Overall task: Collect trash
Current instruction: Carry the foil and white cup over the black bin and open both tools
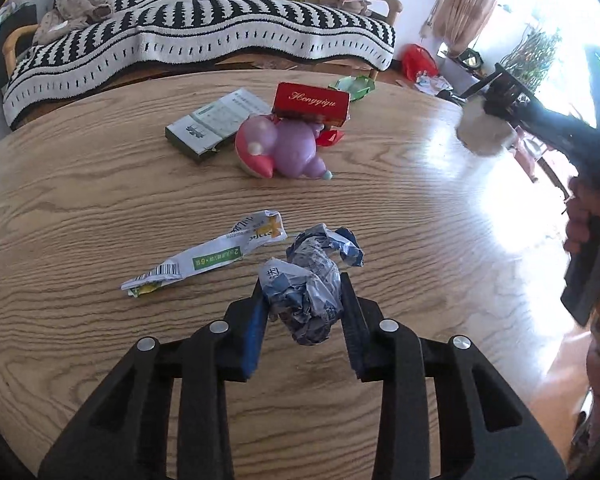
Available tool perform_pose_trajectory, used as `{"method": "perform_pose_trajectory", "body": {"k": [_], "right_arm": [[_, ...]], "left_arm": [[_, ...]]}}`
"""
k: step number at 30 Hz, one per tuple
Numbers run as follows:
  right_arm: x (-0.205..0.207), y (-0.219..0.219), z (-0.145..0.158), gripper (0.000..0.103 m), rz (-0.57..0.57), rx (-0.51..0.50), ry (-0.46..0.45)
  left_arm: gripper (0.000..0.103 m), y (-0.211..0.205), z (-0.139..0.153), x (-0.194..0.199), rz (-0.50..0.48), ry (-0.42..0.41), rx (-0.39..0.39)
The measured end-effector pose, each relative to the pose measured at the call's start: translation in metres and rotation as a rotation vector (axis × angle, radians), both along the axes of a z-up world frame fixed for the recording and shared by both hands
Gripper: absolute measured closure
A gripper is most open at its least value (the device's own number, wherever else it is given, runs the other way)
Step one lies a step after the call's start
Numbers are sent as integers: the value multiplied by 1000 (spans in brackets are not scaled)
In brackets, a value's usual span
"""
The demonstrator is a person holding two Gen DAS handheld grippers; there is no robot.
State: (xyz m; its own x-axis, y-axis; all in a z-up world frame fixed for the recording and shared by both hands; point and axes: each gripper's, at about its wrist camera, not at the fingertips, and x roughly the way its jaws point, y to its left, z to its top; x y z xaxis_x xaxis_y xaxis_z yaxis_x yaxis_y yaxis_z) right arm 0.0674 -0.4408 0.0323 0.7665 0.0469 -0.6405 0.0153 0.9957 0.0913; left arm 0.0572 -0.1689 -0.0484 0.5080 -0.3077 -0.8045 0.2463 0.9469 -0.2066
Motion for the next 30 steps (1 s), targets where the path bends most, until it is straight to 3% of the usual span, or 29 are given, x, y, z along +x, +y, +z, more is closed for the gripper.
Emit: {"method": "perform_pose_trajectory", "body": {"k": [4, 8, 12, 14, 19, 23, 30], "right_arm": [[-37, -1, -4, 97, 13, 25, 25], [-68, -5, 9, 97, 4, 51, 6], [-95, 6, -5, 97, 29, 48, 95], [-114, 5, 3, 97, 29, 72, 69], [-178, -13, 56, 97, 24, 96, -58], [-236, -36, 88, 97, 16, 131, -114], [-324, -89, 93, 97, -52, 176, -107]], "left_arm": [[70, -1, 5, -8, 3, -17, -22], [70, -13, 19, -28, -32, -67, -40], [70, -22, 33, -50, -44, -100, -63], [70, -29, 42, -61, -60, -119, -58], [70, -54, 69, -101, -139, -133, -80], [70, -96, 91, -138, -244, -153, -91], [70, -177, 73, -200, -410, -52, -114]]}}
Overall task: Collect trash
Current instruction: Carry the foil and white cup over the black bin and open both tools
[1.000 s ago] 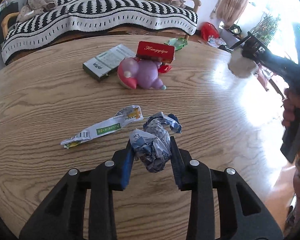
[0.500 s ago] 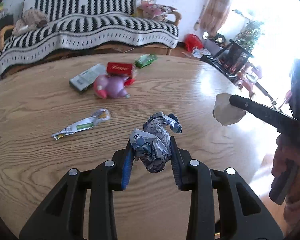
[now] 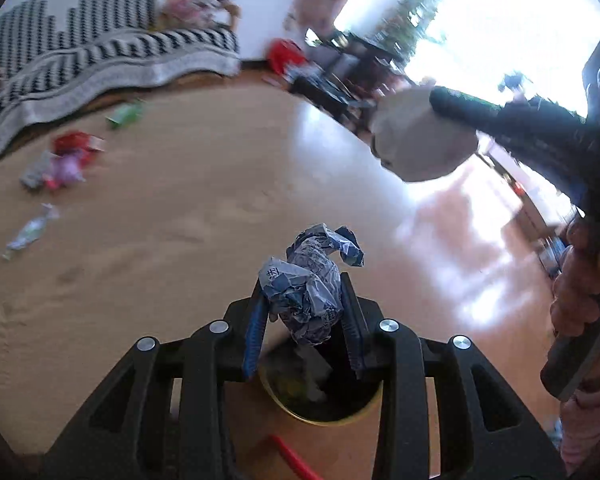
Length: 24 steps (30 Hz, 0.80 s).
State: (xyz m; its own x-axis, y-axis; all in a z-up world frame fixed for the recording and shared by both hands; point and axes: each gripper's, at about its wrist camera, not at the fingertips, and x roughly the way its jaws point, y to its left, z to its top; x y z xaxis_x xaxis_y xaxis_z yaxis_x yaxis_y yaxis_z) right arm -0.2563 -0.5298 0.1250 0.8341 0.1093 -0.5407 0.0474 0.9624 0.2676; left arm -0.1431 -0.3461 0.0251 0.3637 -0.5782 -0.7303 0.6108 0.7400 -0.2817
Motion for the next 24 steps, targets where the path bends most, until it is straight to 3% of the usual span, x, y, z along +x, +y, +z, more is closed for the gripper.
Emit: {"method": "perform_pose_trajectory", "body": {"k": [4, 7, 10, 13, 24], "right_arm": [[-31, -32, -47, 97, -53, 77, 113], [-45, -46, -104, 97, -97, 140, 223], [-57, -61, -154, 97, -162, 262, 283], [-57, -63, -186, 97, -183, 316, 341], [-51, -70, -204, 97, -204, 313, 388]], "left_arm": [[70, -36, -32, -22, -63, 86, 39], [70, -61, -67, -36, -92, 140, 103], [70, -79, -99, -48, -121, 136, 185], [70, -83, -121, -54, -148, 168, 197], [70, -82, -137, -38, -134, 216, 199]]}}
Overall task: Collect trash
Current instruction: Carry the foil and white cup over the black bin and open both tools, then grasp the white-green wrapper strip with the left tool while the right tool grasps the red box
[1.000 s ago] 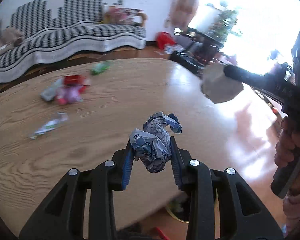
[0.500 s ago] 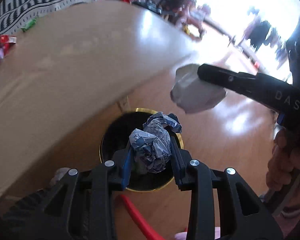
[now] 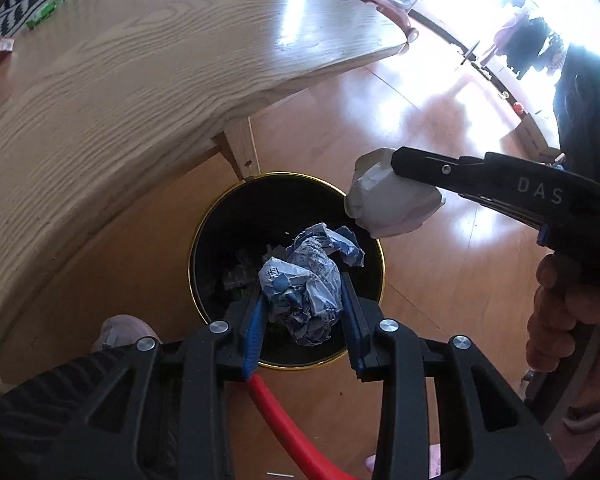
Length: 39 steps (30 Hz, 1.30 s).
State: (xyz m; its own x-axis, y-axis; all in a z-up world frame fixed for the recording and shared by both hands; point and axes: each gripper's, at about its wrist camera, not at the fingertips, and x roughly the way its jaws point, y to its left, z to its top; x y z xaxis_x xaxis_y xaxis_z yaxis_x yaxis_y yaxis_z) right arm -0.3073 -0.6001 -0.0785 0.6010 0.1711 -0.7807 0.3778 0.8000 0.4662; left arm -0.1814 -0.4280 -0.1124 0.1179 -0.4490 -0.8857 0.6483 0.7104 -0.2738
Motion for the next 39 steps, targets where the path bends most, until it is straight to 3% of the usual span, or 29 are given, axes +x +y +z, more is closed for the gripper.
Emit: {"method": "perform_pose_trajectory", "body": {"k": [2, 4, 5, 6, 7, 8, 11, 15, 18, 23, 25, 29, 32, 35, 39], "right_arm": [[4, -1, -2, 97, -3, 1, 8], [5, 0, 1, 97, -7, -19, 2], [6, 0, 3, 96, -14, -34, 6], [5, -2, 6, 72, -24, -46, 2], [3, -5, 9, 13, -47, -53, -17], [1, -9, 11, 6, -61, -50, -33], [-4, -24, 17, 6, -114, -27, -63], [-3, -22, 34, 6, -130, -131, -100], [11, -7, 42, 6, -110, -180, -104], [67, 53, 63, 6, 41, -241, -169], [95, 81, 68, 6, 105, -267, -185], [142, 132, 77, 6, 216, -273, -222], [177, 173, 85, 6, 306, -315, -249], [205, 201, 91, 6, 371, -358, -263], [253, 231, 101, 6, 470, -429, -302]], "left_arm": [[68, -3, -2, -1, -11, 4, 2], [50, -1, -3, -2, -10, 5, 18], [22, 1, -5, -3, 2, 1, 19], [6, 3, -3, -3, 20, -14, -3], [6, 4, 0, -5, 26, -30, -24], [6, 3, 3, -6, 10, -40, -35], [6, 2, 13, -8, -30, -72, -10], [6, 35, 59, -1, 47, -262, -97], [6, 81, 93, 26, 160, -329, -144], [6, 188, 119, 93, 389, -348, -99], [6, 235, 116, 118, 489, -364, -45], [6, 292, 108, 153, 576, -307, -7], [6, 313, 100, 176, 599, -301, 36], [6, 328, 90, 197, 609, -262, 26], [6, 321, 71, 231, 589, -216, 35]]}}
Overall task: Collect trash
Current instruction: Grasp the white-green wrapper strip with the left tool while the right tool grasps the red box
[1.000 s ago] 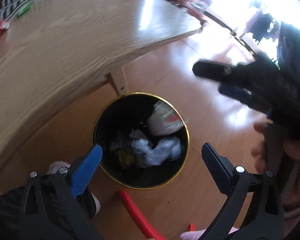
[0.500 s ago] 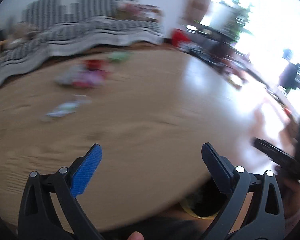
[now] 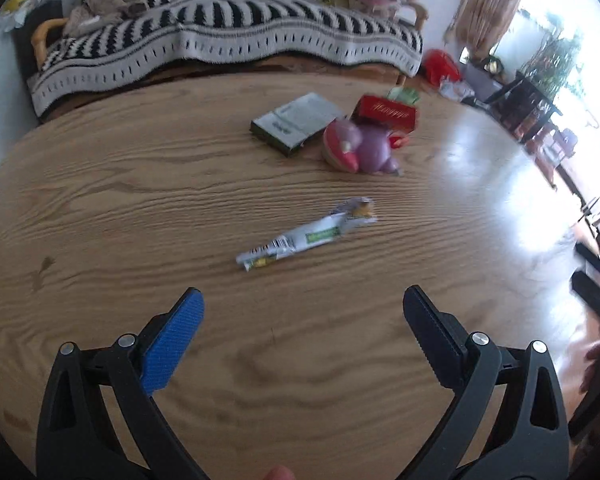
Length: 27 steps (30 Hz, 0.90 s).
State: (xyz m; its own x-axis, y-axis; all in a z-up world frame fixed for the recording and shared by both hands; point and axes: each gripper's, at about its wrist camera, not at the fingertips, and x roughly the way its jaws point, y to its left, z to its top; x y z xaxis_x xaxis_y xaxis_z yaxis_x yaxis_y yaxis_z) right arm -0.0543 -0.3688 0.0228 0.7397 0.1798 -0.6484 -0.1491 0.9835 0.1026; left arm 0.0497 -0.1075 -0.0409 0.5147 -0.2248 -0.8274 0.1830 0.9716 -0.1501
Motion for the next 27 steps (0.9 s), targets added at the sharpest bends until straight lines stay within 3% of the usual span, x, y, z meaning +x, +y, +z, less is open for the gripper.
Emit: {"method": "perform_pose_trajectory", "body": {"k": [6, 10, 13, 16, 20, 22, 24, 26, 27], "right_arm": [[71, 34, -3, 6, 151, -78, -19], [118, 49, -19, 6, 180, -171, 48], [141, 52, -28, 6, 201, -158, 80], [158, 63, -34, 6, 246, -195, 75], [181, 85, -39, 6, 285, -301, 26], [190, 93, -42, 6, 299, -338, 13], [199, 97, -46, 15, 316, -339, 24], [204, 96, -46, 56, 322, -282, 33], [204, 95, -45, 60, 306, -285, 25]], "left_arm": [[6, -5, -18, 32, -42, 31, 21], [6, -9, -30, 43, -56, 40, 63], [6, -13, -32, 50, -66, 18, 72], [6, -15, -33, 55, -75, -3, 82], [6, -24, -38, 59, -108, -24, 160], [6, -25, -38, 60, -113, -32, 154], [6, -25, -38, 60, -114, -40, 153], [7, -27, -38, 58, -130, -47, 154], [8, -28, -38, 57, -144, -48, 154]]}}
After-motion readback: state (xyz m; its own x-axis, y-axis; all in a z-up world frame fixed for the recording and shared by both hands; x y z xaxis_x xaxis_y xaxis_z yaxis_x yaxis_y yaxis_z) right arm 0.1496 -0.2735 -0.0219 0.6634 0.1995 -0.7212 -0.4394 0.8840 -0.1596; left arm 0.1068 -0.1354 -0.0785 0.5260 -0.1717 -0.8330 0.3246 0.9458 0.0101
